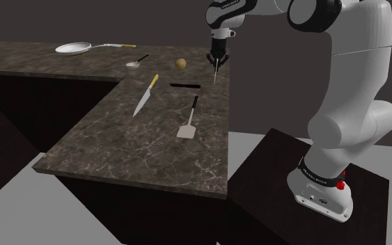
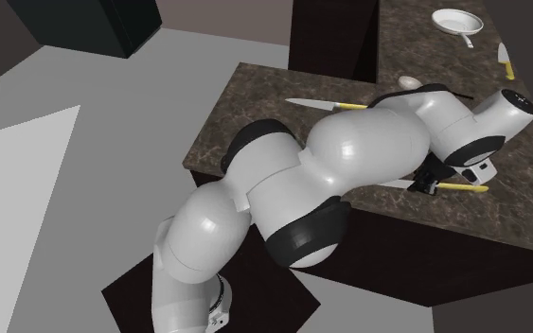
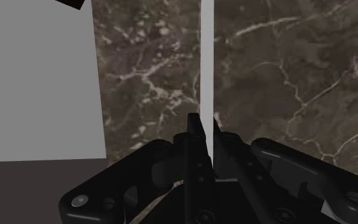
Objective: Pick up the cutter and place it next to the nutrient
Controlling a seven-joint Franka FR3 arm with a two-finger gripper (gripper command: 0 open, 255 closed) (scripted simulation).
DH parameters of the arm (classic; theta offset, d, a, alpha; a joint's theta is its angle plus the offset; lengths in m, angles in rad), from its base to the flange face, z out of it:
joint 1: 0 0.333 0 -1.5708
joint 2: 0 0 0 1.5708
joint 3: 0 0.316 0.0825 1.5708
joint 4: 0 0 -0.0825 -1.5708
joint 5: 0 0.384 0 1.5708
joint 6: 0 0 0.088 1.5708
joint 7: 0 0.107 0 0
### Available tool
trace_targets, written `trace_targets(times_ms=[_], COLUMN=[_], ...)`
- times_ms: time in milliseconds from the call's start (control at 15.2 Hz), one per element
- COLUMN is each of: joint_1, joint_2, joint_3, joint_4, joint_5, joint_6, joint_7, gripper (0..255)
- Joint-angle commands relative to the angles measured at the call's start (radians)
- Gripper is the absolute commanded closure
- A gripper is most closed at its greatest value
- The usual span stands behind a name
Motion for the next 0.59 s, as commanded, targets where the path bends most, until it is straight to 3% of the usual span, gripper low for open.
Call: trace_targets(times_ms=[0, 330, 396, 528], joint_1=[0.000, 0.000, 0.000, 0.000], joint_2=[0.000, 0.000, 0.000, 0.000], joint_3=[0.000, 0.000, 0.000, 0.000], joint_4=[-0.004, -0.004, -0.004, -0.004], joint_5=[0.000, 0.000, 0.000, 0.000], joint_6=[0.004, 0.004, 0.004, 0.004], joint_7=[0.000, 0.000, 0.000, 0.000], gripper=[255, 255, 0, 0])
